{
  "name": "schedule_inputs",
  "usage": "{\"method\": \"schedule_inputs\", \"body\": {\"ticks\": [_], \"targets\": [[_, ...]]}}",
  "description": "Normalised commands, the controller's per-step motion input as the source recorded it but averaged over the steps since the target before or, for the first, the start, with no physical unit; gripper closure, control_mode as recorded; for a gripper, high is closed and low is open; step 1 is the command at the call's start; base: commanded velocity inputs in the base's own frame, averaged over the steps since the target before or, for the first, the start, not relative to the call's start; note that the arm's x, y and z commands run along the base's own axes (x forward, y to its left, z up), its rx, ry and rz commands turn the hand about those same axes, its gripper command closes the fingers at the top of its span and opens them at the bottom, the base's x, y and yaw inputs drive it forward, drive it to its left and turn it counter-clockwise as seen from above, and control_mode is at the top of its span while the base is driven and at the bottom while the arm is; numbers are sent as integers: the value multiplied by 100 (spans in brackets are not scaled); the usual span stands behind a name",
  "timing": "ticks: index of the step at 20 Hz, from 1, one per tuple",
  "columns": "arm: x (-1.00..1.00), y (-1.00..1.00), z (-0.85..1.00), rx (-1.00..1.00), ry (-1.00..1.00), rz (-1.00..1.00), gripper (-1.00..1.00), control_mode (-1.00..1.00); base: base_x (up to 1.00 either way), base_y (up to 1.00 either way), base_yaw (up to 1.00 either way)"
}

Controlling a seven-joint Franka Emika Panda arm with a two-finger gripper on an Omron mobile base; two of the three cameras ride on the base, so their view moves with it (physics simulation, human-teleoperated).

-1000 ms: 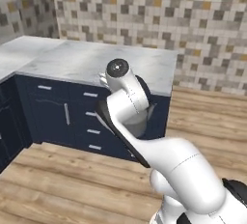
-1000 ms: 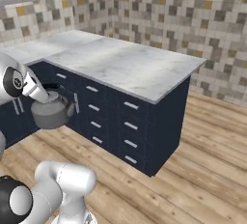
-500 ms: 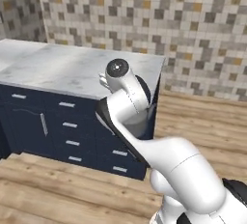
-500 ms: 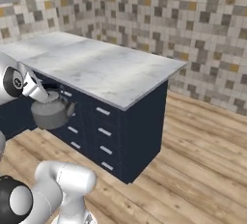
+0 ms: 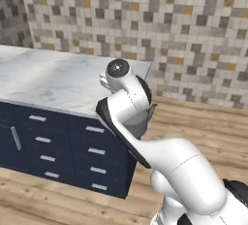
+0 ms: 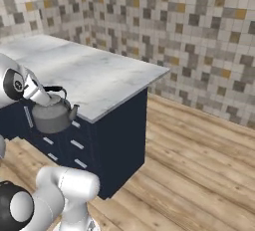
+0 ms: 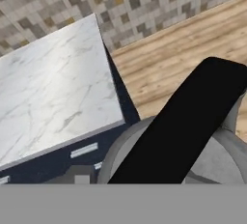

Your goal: The kettle is done boiling. Turn off the stove, then wait for 300 timesteps before moving the kettle to the dining table.

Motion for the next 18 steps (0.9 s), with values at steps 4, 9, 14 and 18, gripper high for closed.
{"method": "schedule_inputs", "body": {"ticks": [4,9,14,18], "targets": [[0,0,0,0,0,0,100,100,42,-76,1],[0,0,0,0,0,0,100,100,44,-78,5],[0,0,0,0,0,0,100,100,41,-76,11],[0,0,0,0,0,0,100,100,44,-72,16]]}}
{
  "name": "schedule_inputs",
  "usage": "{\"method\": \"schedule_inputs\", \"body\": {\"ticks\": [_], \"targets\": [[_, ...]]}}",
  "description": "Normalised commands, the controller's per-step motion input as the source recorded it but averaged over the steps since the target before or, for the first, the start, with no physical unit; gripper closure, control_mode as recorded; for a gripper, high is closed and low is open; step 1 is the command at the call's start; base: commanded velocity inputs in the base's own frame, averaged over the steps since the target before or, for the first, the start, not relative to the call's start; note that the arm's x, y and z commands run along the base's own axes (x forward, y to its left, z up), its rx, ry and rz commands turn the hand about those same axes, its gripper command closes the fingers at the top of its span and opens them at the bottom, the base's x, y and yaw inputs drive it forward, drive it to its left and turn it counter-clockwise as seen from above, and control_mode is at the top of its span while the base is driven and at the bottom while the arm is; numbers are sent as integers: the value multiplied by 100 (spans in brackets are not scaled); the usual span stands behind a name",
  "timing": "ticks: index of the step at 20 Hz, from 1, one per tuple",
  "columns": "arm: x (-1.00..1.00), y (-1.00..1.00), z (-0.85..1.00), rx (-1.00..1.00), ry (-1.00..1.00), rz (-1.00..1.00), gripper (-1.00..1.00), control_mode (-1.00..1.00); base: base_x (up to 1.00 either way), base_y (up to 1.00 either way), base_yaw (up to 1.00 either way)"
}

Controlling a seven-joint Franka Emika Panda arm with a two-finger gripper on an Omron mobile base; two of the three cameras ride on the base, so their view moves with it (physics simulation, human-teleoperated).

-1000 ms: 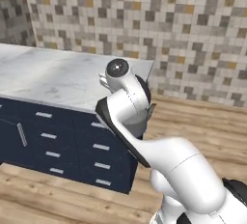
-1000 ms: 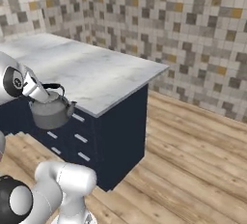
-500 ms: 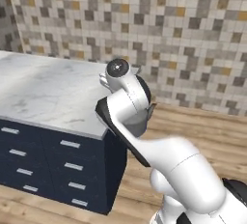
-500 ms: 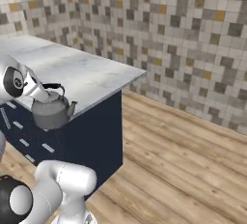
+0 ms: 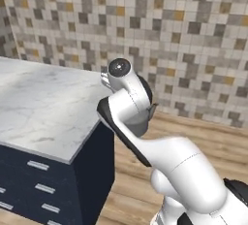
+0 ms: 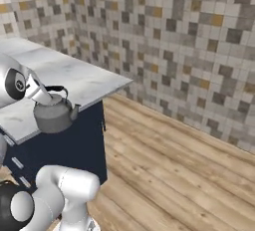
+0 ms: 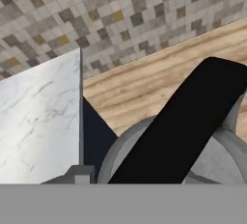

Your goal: The kettle is done boiling. Turn off the stove, then wait for 300 timesteps before moving the kettle to the dining table.

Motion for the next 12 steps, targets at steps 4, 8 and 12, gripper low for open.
{"method": "schedule_inputs", "body": {"ticks": [4,8,12], "targets": [[0,0,0,0,0,0,100,100,46,-71,20],[0,0,0,0,0,0,100,100,49,-66,24],[0,0,0,0,0,0,100,100,53,-64,26]]}}
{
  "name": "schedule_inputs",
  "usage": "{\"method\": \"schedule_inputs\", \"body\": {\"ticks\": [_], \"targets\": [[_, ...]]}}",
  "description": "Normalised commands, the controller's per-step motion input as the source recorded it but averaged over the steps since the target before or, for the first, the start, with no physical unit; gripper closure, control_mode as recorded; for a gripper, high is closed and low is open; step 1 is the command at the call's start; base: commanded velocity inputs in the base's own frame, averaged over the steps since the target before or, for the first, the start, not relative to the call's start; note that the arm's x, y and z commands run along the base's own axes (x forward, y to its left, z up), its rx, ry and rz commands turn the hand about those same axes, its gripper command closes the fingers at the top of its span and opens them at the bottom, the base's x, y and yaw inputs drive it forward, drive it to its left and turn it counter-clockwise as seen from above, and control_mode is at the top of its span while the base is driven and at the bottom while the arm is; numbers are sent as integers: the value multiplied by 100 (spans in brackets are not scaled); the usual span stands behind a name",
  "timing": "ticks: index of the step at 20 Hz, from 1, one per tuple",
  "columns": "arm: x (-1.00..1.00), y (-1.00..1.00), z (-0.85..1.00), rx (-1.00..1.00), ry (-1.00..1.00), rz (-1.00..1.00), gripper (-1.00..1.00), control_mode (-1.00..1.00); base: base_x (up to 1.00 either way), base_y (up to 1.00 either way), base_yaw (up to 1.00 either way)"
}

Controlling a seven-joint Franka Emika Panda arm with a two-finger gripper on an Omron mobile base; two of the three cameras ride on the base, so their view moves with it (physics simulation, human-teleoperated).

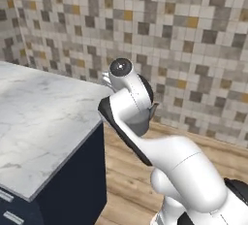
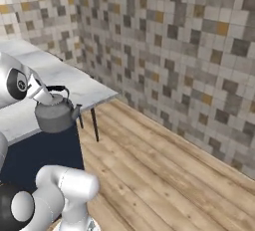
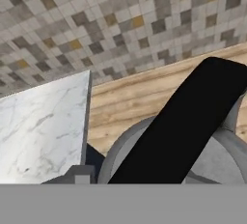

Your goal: The kettle is done boiling. Turn off the stove, then wait for 300 timesteps before moving the kettle to the dining table.

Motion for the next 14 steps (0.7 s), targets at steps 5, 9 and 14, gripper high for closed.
{"method": "schedule_inputs", "body": {"ticks": [5,9,14], "targets": [[0,0,0,0,0,0,100,100,57,-60,28],[0,0,0,0,0,0,100,100,57,-58,29],[0,0,0,0,0,0,100,100,58,-56,30]]}}
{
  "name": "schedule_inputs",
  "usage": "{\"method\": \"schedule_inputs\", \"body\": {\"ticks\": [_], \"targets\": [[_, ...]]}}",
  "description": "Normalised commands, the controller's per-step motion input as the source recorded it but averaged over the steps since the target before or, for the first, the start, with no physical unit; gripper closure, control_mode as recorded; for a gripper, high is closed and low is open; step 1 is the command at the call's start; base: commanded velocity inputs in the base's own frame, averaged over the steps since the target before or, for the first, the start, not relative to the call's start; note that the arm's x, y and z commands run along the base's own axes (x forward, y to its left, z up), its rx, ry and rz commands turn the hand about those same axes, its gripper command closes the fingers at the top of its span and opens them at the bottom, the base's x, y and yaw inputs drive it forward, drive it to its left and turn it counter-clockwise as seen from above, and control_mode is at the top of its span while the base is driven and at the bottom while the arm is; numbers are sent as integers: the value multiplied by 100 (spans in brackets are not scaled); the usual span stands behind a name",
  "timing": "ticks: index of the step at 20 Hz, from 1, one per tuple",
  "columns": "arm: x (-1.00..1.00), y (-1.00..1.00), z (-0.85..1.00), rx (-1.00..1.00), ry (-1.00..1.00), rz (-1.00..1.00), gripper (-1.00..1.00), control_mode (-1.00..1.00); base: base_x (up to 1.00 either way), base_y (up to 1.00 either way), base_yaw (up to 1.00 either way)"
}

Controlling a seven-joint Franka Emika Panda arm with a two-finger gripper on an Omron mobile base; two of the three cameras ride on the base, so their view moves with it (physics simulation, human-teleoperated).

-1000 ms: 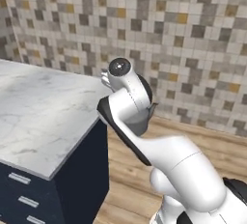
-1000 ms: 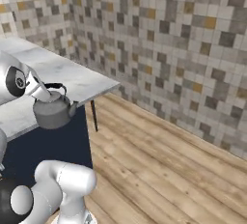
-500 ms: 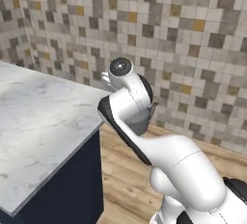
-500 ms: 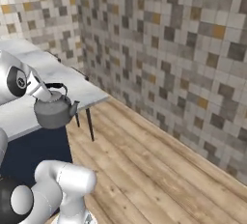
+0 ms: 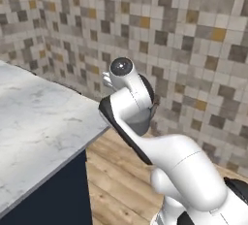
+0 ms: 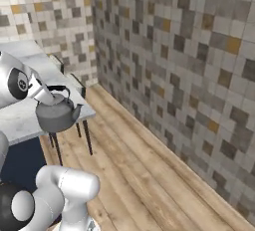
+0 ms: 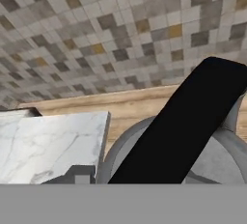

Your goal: The kettle is done boiling. Turn off the stove, then wait for 300 timesteps before moving the kettle to the dining table.

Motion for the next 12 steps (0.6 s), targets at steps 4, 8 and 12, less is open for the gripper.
{"method": "schedule_inputs", "body": {"ticks": [4,8,12], "targets": [[0,0,0,0,0,0,100,100,58,-54,33],[0,0,0,0,0,0,100,100,59,-51,34],[0,0,0,0,0,0,100,100,61,-49,35]]}}
